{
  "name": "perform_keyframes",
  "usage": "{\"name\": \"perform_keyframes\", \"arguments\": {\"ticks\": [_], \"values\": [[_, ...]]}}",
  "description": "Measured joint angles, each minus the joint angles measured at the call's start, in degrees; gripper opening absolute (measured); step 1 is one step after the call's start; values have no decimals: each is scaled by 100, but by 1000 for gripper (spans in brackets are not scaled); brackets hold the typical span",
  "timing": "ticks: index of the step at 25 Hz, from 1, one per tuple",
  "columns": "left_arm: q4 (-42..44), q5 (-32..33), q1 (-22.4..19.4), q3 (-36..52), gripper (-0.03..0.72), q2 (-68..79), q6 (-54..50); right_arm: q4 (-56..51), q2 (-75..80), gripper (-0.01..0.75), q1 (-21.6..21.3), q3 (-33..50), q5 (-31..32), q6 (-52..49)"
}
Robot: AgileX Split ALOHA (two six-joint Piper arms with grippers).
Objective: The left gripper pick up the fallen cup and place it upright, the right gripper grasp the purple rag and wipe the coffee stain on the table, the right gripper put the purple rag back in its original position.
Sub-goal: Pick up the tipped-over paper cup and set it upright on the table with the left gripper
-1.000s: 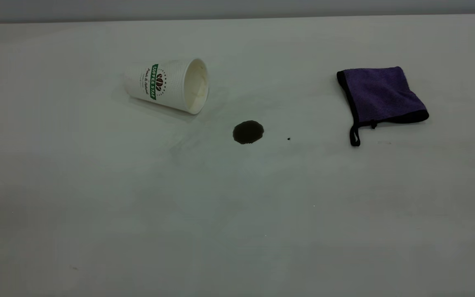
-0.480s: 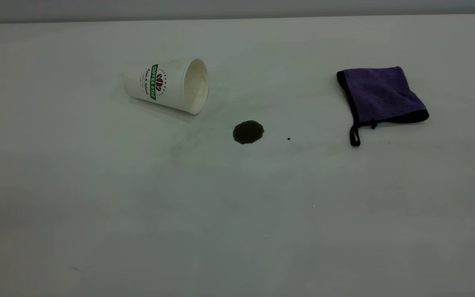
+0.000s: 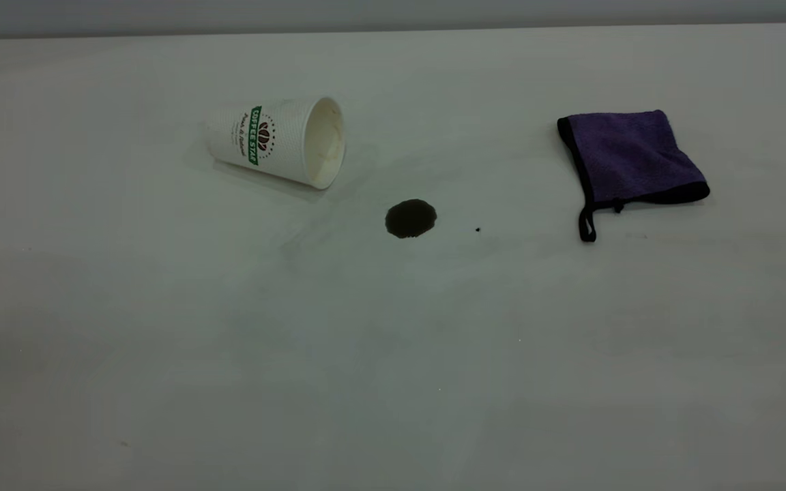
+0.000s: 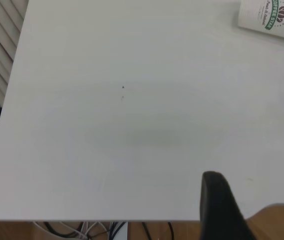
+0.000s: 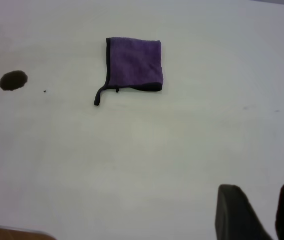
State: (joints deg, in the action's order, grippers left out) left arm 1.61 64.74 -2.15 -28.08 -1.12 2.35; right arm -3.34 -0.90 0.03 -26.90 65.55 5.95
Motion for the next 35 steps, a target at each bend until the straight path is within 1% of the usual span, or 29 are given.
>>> {"name": "perform_keyframes", "arguments": {"ticks": [4, 6, 8, 11, 13, 15, 19, 21, 22, 24, 26, 32, 35], "values": [[58, -6, 0, -9, 437, 79, -6, 0, 0, 238, 0, 0, 0, 0], [282, -41, 0, -146, 437, 448, -157, 0, 0, 238, 0, 0, 0, 0], [502, -168, 0, -356, 437, 1009, -275, 0, 0, 238, 0, 0, 0, 0], [704, -538, 0, -756, 437, 2126, -325, 0, 0, 238, 0, 0, 0, 0], [815, -782, 0, -1088, 451, 2958, -338, 0, 0, 238, 0, 0, 0, 0], [933, -968, 0, -1395, 505, 3697, -343, 0, 0, 238, 0, 0, 0, 0], [1082, -1260, 0, -2021, 670, 5182, -392, 0, 0, 238, 0, 0, 0, 0], [1144, -1358, 89, -2339, 705, 5896, -558, 0, 0, 238, 0, 0, 0, 0], [1221, -1371, 182, -2475, 709, 6282, -682, 0, 0, 238, 0, 0, 0, 0], [1497, -1393, 537, -2816, 709, 7027, -992, 0, 0, 238, 0, 0, 0, 0], [1937, -1412, 984, -3144, 709, 7686, -1399, 0, 0, 238, 0, 0, 0, 0], [3395, -1252, 2578, -4247, 706, 9645, -2737, 0, 0, 238, 0, 0, 0, 0], [3862, -1090, 3155, -4862, 704, 10626, -3211, 0, 0, 238, 0, 0, 0, 0]]}}
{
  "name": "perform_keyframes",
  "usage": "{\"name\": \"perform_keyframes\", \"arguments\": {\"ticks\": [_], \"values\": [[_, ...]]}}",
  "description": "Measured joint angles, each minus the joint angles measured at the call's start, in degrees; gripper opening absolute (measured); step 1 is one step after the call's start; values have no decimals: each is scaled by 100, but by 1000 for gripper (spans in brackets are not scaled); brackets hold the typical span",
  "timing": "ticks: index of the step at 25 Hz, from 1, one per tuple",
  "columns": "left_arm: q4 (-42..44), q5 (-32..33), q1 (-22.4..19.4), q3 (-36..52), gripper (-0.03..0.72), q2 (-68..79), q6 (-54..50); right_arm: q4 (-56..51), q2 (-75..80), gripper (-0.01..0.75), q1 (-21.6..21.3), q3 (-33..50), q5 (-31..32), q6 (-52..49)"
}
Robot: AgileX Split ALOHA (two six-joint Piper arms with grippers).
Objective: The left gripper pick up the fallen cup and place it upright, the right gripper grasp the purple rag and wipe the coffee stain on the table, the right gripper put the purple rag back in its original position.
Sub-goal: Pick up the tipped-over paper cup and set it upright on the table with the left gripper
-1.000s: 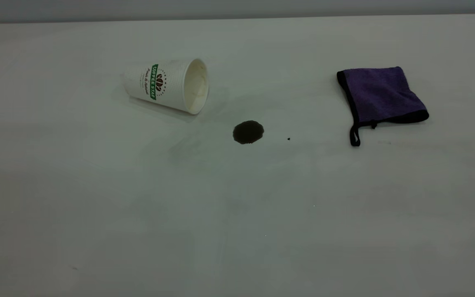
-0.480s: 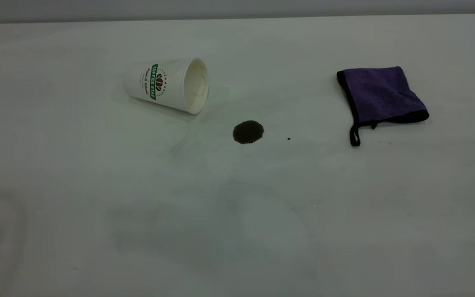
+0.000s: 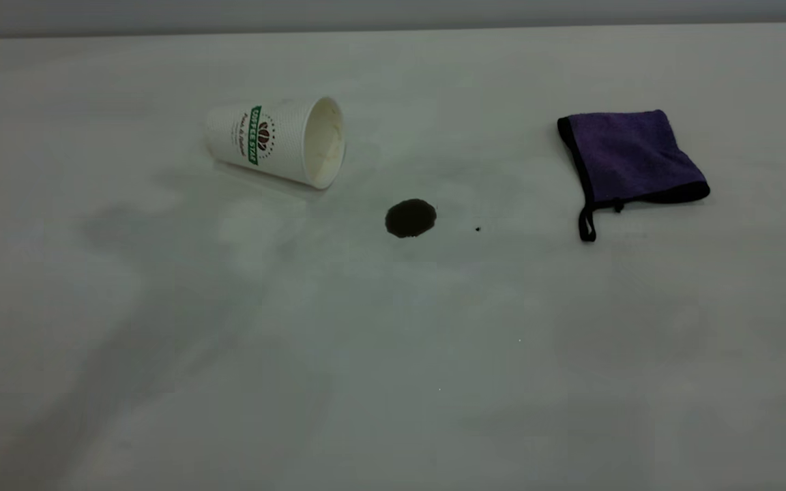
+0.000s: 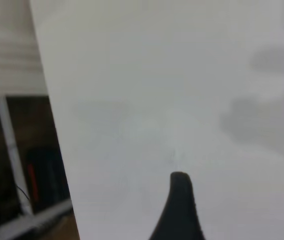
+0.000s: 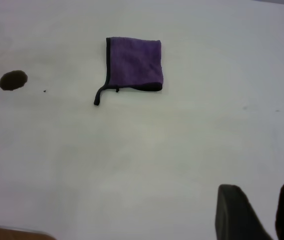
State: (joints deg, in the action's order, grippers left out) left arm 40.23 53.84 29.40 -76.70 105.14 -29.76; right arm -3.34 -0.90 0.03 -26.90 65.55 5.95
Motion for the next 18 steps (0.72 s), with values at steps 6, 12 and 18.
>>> {"name": "perform_keyframes", "arguments": {"ticks": [6, 12, 18], "values": [[332, 89, 635, -1330, 704, 1722, -346, 0, 0, 238, 0, 0, 0, 0], [551, 83, 1111, -2358, 699, 2880, -374, 0, 0, 238, 0, 0, 0, 0], [664, 66, 1209, -2967, 695, 3698, -385, 0, 0, 238, 0, 0, 0, 0]]}}
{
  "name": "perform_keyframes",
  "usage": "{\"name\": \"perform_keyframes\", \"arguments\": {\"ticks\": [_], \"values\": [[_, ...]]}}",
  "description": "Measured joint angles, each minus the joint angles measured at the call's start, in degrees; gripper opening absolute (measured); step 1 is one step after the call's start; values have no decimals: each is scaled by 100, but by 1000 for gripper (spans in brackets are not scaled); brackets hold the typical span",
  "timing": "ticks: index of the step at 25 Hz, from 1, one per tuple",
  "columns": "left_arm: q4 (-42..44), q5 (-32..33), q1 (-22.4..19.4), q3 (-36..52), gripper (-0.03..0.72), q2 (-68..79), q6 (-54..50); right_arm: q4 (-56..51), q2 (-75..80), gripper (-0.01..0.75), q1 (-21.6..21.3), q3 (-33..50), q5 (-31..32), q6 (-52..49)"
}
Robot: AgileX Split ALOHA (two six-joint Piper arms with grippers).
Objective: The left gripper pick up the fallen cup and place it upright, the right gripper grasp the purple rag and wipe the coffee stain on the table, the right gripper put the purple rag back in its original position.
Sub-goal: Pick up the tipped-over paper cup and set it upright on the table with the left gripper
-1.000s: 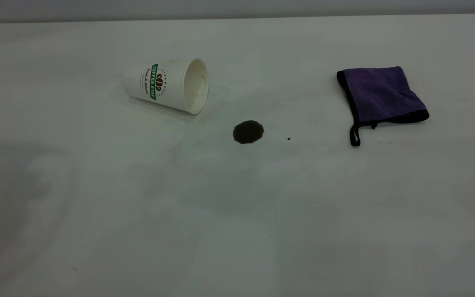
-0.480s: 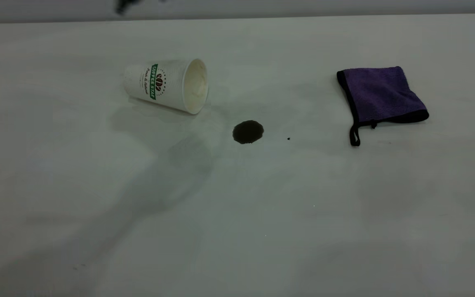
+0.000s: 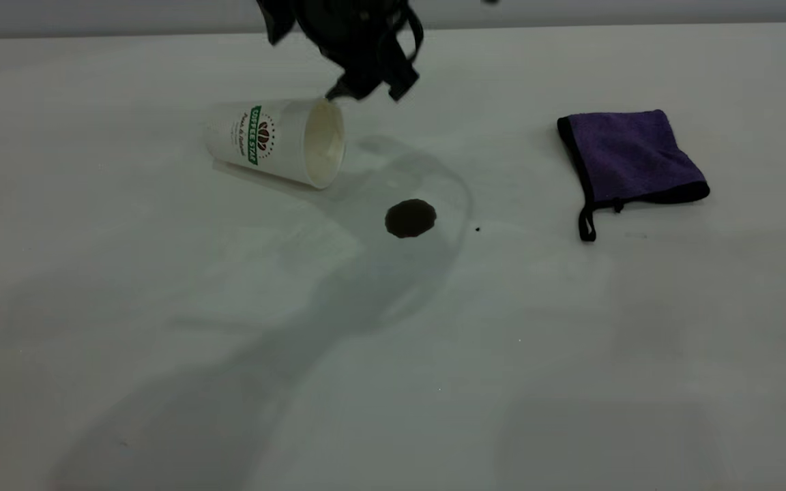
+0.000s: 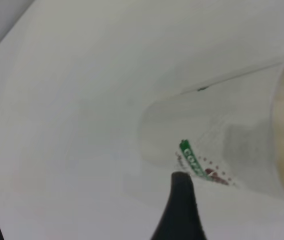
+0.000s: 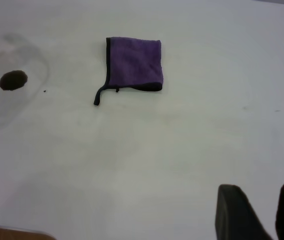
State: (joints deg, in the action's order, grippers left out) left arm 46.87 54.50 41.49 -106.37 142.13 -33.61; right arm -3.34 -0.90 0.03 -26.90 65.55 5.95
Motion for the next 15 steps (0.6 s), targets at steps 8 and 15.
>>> {"name": "perform_keyframes", "arguments": {"ticks": [8, 15], "values": [[583, -8, 0, -99, 670, 661, -324, 0, 0, 238, 0, 0, 0, 0], [1041, -22, -133, -99, 538, 934, -404, 0, 0, 238, 0, 0, 0, 0]]}}
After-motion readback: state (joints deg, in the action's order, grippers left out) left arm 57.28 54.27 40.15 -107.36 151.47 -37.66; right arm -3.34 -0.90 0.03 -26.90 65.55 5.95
